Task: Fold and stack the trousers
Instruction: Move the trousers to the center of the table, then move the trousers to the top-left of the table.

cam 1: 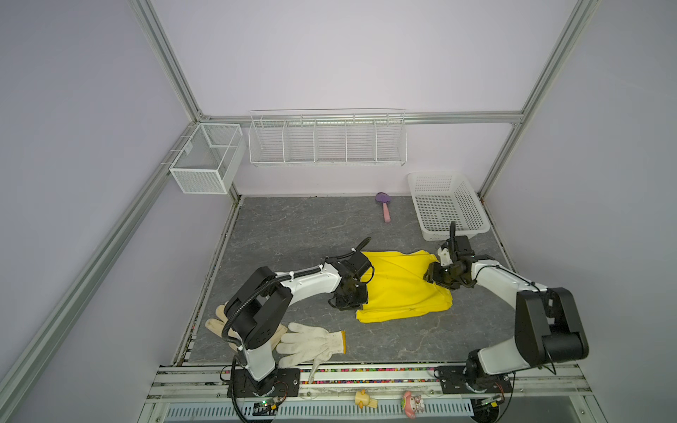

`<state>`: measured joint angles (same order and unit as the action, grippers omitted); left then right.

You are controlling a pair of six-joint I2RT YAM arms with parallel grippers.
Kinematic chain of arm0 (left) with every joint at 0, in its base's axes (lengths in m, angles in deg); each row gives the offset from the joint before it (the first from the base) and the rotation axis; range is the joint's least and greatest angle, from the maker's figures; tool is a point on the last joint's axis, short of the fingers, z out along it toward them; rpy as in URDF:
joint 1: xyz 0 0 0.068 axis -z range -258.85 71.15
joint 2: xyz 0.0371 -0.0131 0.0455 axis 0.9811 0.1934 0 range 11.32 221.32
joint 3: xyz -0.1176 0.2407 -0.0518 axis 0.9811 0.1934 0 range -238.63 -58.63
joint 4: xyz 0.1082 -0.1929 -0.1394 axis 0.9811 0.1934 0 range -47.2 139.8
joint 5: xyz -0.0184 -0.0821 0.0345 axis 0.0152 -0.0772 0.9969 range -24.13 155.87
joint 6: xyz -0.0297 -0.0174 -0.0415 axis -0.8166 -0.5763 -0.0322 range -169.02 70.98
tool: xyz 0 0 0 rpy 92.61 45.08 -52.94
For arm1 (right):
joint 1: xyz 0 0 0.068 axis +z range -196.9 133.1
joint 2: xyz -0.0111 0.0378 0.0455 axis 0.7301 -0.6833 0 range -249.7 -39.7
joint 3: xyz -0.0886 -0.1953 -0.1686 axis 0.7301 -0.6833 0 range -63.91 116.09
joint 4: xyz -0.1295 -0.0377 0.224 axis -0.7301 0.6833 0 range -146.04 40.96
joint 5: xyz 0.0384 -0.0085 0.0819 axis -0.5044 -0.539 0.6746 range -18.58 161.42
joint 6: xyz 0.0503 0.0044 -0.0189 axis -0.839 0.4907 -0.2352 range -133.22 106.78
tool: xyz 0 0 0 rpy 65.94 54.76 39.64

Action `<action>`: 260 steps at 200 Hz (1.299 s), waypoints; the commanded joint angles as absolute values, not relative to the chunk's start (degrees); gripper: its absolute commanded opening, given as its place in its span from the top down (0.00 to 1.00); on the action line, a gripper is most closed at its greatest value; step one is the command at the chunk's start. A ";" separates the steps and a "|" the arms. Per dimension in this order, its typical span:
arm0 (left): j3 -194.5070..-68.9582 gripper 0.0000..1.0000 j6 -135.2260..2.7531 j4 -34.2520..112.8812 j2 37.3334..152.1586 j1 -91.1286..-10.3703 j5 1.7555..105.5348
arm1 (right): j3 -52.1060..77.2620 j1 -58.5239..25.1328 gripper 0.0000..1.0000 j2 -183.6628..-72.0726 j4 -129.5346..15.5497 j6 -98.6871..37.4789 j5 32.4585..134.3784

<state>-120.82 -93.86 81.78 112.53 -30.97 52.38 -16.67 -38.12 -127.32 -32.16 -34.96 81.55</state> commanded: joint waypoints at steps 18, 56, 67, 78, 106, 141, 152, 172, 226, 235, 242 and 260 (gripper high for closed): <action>-117.11 0.97 -88.17 93.70 106.73 -40.62 63.72 | -11.94 -30.65 0.43 -138.38 -36.64 -40.77 83.64; -117.83 0.90 -81.02 98.87 105.29 -51.22 70.61 | -2.29 -23.09 0.42 -144.95 -37.55 -42.28 85.04; -118.73 0.83 -79.71 99.95 104.38 -53.38 71.68 | 0.66 -21.39 0.41 -146.45 -37.67 -42.10 85.66; -120.06 0.70 -78.73 101.18 103.46 -54.31 72.72 | 3.37 -20.47 0.40 -147.55 -37.08 -41.76 87.42; -123.86 0.52 -77.58 104.69 101.84 -54.28 72.61 | 7.05 -19.91 0.33 -144.45 -33.96 -39.53 87.50; -128.98 0.41 -78.93 102.99 98.32 -52.87 68.27 | 5.71 -21.41 0.22 -135.60 -29.50 -35.57 85.79; -130.76 0.40 -79.65 101.42 98.90 -51.95 66.55 | 4.23 -22.21 0.18 -132.33 -28.25 -34.02 84.90; -134.02 0.13 -81.84 96.83 102.06 -48.71 65.43 | 0.12 -23.96 0.04 -125.79 -27.15 -31.41 83.45; -143.60 0.12 -89.14 86.95 116.80 -40.92 69.04 | -7.71 -33.07 0.07 -113.05 -23.99 -27.34 82.63; -144.36 0.13 -90.68 86.02 119.22 -40.71 70.23 | -8.70 -34.64 0.07 -112.07 -23.77 -27.28 82.69; -144.77 0.13 -91.66 85.14 120.82 -40.70 70.94 | -9.37 -35.60 0.07 -111.42 -23.69 -27.20 83.08; -146.45 0.13 -91.65 83.88 124.93 -40.70 73.70 | -10.52 -37.73 0.08 -110.31 -23.26 -26.65 83.37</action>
<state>-143.84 -88.61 86.54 120.66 -40.39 68.60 -8.54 -35.63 -112.10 -25.34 -29.12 83.21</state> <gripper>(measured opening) 0.872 0.926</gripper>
